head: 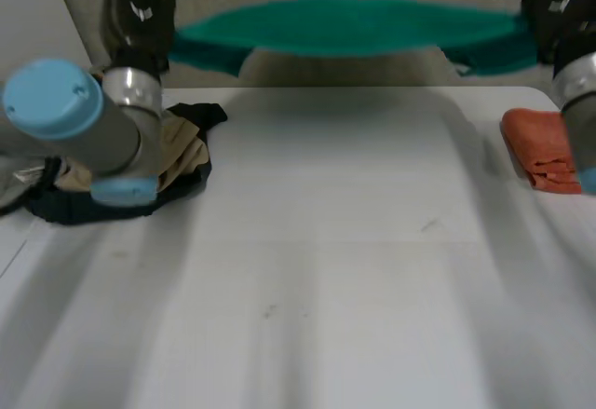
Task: Fold the laundry.
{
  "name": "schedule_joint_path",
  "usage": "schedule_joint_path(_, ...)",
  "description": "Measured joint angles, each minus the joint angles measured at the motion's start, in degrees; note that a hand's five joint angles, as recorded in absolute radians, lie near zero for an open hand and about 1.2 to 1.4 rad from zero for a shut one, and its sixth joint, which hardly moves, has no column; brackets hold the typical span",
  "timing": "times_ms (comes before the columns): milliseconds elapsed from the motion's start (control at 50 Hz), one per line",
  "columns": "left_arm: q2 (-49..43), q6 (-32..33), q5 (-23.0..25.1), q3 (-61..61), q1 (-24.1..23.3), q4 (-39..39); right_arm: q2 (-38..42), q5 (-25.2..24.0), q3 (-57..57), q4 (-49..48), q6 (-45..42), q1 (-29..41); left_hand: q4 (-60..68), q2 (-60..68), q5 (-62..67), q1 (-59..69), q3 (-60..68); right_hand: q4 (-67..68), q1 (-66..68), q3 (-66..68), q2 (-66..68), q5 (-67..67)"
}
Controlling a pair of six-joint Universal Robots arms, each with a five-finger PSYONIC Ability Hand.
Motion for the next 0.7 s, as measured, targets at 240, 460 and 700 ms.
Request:
schedule_joint_path(240,0.89,0.58,0.23,-18.75,-0.91,-1.73,7.08,0.18,5.87,18.47,2.55,-0.3,0.0,0.0,0.0,0.0,0.0,0.0,0.0,0.11,0.0,0.0)
schedule_joint_path(460,18.86,6.22,0.32,-40.46,-0.82,-20.71,-7.08,-0.17,20.11,43.72,-1.85,-5.76,0.0,0.0,0.0,0.0,0.0,0.0,0.0,0.11,0.0,0.0)
schedule_joint_path(700,33.3,14.0,2.94,-52.77,-0.69,-39.93,-19.92,-0.61,36.09,52.13,-21.77,-17.6,-0.01,0.0,0.0,0.0,0.0,0.0,0.0,0.11,0.0,0.01)
